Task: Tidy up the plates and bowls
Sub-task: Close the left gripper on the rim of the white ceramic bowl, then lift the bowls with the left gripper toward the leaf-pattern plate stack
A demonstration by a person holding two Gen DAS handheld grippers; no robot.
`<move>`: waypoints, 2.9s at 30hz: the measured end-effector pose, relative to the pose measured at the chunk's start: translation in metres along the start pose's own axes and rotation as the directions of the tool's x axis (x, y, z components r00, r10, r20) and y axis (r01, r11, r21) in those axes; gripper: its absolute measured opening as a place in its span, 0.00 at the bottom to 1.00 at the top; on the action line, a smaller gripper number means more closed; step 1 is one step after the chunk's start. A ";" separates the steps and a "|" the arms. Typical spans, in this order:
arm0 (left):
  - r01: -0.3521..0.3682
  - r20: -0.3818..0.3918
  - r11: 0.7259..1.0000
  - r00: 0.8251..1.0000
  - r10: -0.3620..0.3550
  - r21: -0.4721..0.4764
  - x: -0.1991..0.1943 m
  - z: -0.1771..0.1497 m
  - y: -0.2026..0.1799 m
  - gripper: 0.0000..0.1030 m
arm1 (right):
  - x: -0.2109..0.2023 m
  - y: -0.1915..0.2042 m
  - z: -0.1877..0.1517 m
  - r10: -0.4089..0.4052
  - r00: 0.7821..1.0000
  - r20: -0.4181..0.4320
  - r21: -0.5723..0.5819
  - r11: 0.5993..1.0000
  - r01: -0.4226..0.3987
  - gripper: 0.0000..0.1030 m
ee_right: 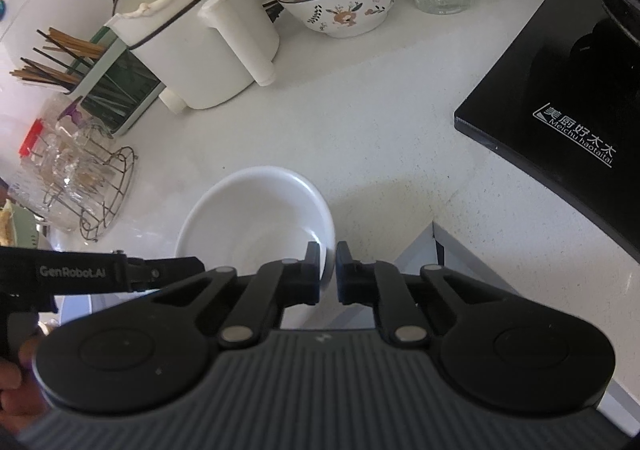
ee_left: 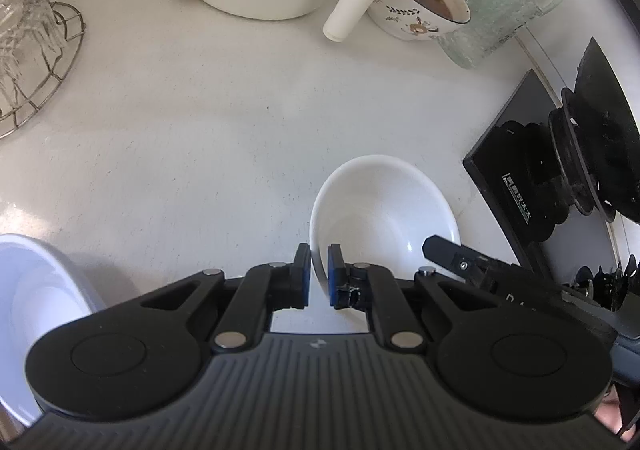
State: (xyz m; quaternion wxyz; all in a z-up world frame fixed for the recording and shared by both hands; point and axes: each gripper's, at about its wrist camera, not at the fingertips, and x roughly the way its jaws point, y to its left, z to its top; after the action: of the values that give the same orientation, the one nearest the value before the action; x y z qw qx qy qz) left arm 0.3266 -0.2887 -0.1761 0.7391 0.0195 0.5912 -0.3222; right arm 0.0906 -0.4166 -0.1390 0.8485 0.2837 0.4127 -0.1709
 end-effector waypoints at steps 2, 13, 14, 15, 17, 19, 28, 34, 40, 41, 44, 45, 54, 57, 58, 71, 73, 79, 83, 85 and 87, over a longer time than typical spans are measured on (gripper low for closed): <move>-0.010 0.005 1.000 1.000 0.010 0.006 -0.006 0.000 -0.001 0.10 | -0.004 0.002 0.000 0.007 1.000 0.004 -0.005 1.000 -0.007 0.10; -0.013 0.027 1.000 1.000 0.013 -0.010 -0.046 -0.007 0.003 0.10 | -0.034 0.025 0.002 0.048 0.998 0.028 -0.045 0.998 -0.047 0.10; -0.011 0.028 1.000 1.000 0.012 -0.014 -0.051 -0.008 0.003 0.10 | -0.037 0.027 0.002 0.053 0.998 0.027 -0.043 0.998 -0.051 0.10; -0.010 0.030 1.000 0.999 0.011 -0.017 -0.055 -0.009 0.004 0.10 | -0.039 0.029 0.001 0.056 0.998 0.027 -0.044 0.998 -0.055 0.10; -0.007 0.035 1.000 0.999 0.008 -0.023 -0.064 -0.012 0.006 0.10 | -0.044 0.033 0.000 0.063 0.998 0.028 -0.046 0.997 -0.062 0.10; -0.001 0.041 0.999 0.999 0.003 -0.033 -0.073 -0.015 0.010 0.10 | -0.049 0.039 -0.002 0.070 0.997 0.031 -0.048 0.997 -0.068 0.10; -0.006 0.089 0.999 0.996 0.010 -0.045 -0.108 -0.035 0.022 0.10 | -0.057 0.059 -0.011 0.091 0.995 0.029 -0.064 0.994 -0.089 0.10; 0.008 0.105 0.997 0.994 0.000 -0.072 -0.124 -0.046 0.038 0.10 | -0.058 0.073 -0.018 0.100 0.995 0.012 -0.077 0.992 -0.098 0.10; 0.021 0.139 0.993 0.990 -0.005 -0.115 -0.139 -0.055 0.060 0.10 | -0.053 0.094 -0.023 0.114 0.993 -0.011 -0.124 0.986 -0.114 0.11; 0.021 0.143 0.992 0.990 -0.004 -0.122 -0.141 -0.056 0.064 0.10 | -0.052 0.097 -0.024 0.117 0.993 -0.018 -0.129 0.985 -0.118 0.11; 0.022 0.152 0.989 0.988 0.000 -0.146 -0.146 -0.061 0.074 0.11 | -0.049 0.108 -0.026 0.123 0.992 -0.029 -0.153 0.980 -0.126 0.11; 0.024 0.156 0.988 0.988 0.000 -0.153 -0.149 -0.062 0.079 0.11 | -0.048 0.112 -0.027 0.124 0.992 -0.032 -0.159 0.979 -0.128 0.11; -0.002 0.234 0.983 0.971 0.046 -0.185 -0.179 -0.068 0.110 0.11 | -0.041 0.152 -0.026 0.169 0.985 -0.033 -0.236 0.956 -0.172 0.11; -0.025 0.267 0.980 0.961 0.078 -0.197 -0.190 -0.071 0.119 0.11 | -0.039 0.167 -0.024 0.191 0.981 -0.030 -0.280 0.941 -0.192 0.12; -0.026 0.274 0.978 0.958 0.084 -0.208 -0.192 -0.072 0.122 0.11 | -0.037 0.172 -0.023 0.197 0.980 -0.036 -0.291 0.936 -0.199 0.12; -0.059 0.238 0.932 0.959 0.152 -0.359 -0.184 -0.095 0.172 0.11 | 0.002 0.213 -0.039 0.175 0.967 -0.183 -0.391 0.890 -0.235 0.13; -0.072 0.224 0.931 0.961 0.160 -0.357 -0.179 -0.097 0.176 0.11 | 0.006 0.215 -0.042 0.165 0.967 -0.195 -0.403 0.885 -0.233 0.14; -0.118 0.188 0.925 0.962 0.196 -0.360 -0.169 -0.102 0.180 0.13 | 0.018 0.217 -0.050 0.129 0.961 -0.243 -0.414 0.882 -0.223 0.15; -0.131 0.194 0.914 0.956 0.218 -0.383 -0.172 -0.106 0.187 0.37 | 0.020 0.216 -0.049 0.129 0.965 -0.228 -0.418 0.882 -0.217 0.46; -0.139 0.196 0.913 0.954 0.228 -0.384 -0.174 -0.106 0.189 0.39 | 0.023 0.216 -0.047 0.128 0.968 -0.215 -0.420 0.883 -0.210 0.53; -0.142 0.192 0.910 0.954 0.231 -0.390 -0.175 -0.107 0.191 0.39 | 0.027 0.213 -0.046 0.128 0.970 -0.204 -0.409 0.889 -0.204 0.53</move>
State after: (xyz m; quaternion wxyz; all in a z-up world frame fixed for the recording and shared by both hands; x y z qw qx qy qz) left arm 0.3135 -0.0149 -0.1204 0.8213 -0.1021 0.5456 -0.1318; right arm 0.1911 -0.2234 -0.1110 0.8626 0.1390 0.4858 0.0220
